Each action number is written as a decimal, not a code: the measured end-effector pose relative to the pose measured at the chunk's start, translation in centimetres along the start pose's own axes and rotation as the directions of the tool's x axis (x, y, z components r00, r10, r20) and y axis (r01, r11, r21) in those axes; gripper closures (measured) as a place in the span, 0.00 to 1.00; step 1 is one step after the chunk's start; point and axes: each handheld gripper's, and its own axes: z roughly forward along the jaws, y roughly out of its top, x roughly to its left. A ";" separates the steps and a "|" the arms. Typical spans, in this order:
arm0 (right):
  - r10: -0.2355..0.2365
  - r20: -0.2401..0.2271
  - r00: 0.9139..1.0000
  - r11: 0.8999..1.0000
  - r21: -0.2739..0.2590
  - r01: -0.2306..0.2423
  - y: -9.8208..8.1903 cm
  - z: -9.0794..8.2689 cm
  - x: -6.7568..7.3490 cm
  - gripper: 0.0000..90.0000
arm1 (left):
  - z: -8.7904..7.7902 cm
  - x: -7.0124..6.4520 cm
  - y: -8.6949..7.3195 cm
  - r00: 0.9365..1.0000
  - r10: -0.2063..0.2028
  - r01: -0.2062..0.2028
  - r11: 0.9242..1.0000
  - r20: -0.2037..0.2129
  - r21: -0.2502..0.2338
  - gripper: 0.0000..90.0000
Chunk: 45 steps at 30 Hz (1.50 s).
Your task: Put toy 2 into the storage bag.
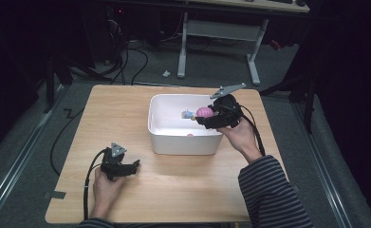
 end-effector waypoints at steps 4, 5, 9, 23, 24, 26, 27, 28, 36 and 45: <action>-0.004 -0.007 1.000 0.999 0.032 0.004 0.0 1.3 0.2 0.38 | 0.0 0.0 0.0 1.000 -0.001 0.001 1.000 0.000 -0.001 0.21; -0.006 -0.011 1.000 0.999 0.035 0.007 0.0 1.5 0.2 0.37 | 0.0 0.0 0.0 1.000 -0.001 0.001 1.000 0.000 -0.001 0.21; -0.005 -0.028 1.000 0.998 0.061 0.007 -0.2 2.5 0.5 0.37 | 0.0 0.0 0.0 1.000 -0.002 0.002 1.000 0.000 -0.001 0.21; 0.025 -0.083 0.996 0.994 0.108 -0.016 -1.1 3.8 0.8 0.36 | 0.0 0.0 0.0 1.000 -0.002 0.002 1.000 0.000 -0.001 0.21; 0.032 -0.085 0.996 0.995 0.097 -0.024 -1.2 3.6 0.8 0.35 | 0.0 0.0 0.0 1.000 -0.002 0.002 1.000 0.000 -0.001 0.21; 0.043 -0.090 0.995 0.996 0.080 -0.036 -1.2 3.3 0.7 0.33 | 0.0 0.0 0.0 1.000 -0.003 0.003 1.000 0.000 -0.001 0.21; 0.044 -0.088 0.995 0.997 0.069 -0.038 -1.2 3.0 0.6 0.33 | 0.0 0.0 0.0 1.000 -0.002 0.002 1.000 0.000 0.000 0.21; 0.044 -0.084 0.996 0.998 0.058 -0.039 -1.3 2.7 0.6 0.33 | 0.0 0.0 0.0 1.000 -0.002 0.002 1.000 0.000 0.000 0.21; 0.076 -0.025 0.997 0.995 -0.064 -0.077 -5.6 -1.9 0.5 0.36 | 0.0 0.0 0.0 1.000 -0.001 0.001 1.000 -0.001 0.000 0.21; 0.186 0.046 0.981 0.977 -0.114 -0.180 -12.0 -4.6 -1.3 0.39 | 0.0 0.0 0.0 1.000 0.000 0.000 1.000 -0.002 0.001 0.21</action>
